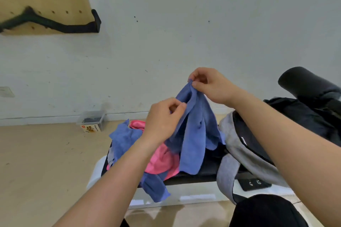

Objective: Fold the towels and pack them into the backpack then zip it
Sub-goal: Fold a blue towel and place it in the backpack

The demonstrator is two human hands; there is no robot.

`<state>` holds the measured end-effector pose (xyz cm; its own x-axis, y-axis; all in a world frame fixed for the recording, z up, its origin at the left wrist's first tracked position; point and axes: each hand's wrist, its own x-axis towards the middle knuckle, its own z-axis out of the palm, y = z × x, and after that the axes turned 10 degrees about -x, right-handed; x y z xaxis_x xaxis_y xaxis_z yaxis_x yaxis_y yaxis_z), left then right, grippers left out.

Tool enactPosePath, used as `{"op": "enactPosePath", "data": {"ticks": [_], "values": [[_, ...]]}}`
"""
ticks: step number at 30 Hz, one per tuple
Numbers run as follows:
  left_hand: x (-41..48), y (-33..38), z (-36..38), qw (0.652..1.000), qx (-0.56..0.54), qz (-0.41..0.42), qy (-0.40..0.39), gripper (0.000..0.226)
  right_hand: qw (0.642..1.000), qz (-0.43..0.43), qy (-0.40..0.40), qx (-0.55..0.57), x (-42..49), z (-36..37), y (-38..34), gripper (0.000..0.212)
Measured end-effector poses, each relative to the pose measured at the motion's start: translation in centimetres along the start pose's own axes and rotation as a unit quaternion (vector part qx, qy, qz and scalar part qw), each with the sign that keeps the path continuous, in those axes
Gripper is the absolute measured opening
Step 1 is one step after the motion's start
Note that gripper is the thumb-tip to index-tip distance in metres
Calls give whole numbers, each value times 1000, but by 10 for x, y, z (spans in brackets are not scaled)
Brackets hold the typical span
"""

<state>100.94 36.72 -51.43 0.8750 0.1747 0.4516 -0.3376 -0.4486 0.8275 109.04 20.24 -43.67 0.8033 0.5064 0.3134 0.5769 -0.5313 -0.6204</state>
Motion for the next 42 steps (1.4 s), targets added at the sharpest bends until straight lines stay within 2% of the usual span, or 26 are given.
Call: {"op": "enactPosePath", "data": {"ticks": [2,5,9,12,16,25,29,32,36,42], "values": [[9,5,-8,1000,-3,-7,25,4,1000,-1,-3,7,0,-12,-12,19],[23,10,-8,1000,4,-2,-4,30,1000,8,-3,14,1,-26,-28,19],[29,20,-8,1000,-13,-5,-14,6,999,17,31,2,2,-38,-38,18],[22,16,-14,999,2,-18,-33,12,995,44,93,-11,3,-42,-32,15],[11,4,-32,995,52,-64,-63,24,991,57,119,-30,2,-41,-22,13],[1,-27,-83,975,148,-157,-56,26,980,123,146,-49,-5,-41,4,14],[-3,-43,-98,968,138,-206,-44,20,975,147,157,-51,-7,-43,14,13],[-1,-45,-102,969,89,-232,-23,20,972,161,156,-67,-7,-41,20,16],[2,-40,-99,981,30,-190,-3,28,966,183,171,-70,-4,-39,29,15],[1,-40,-95,991,53,-112,-46,40,962,190,186,-54,-5,-44,37,21]]}}
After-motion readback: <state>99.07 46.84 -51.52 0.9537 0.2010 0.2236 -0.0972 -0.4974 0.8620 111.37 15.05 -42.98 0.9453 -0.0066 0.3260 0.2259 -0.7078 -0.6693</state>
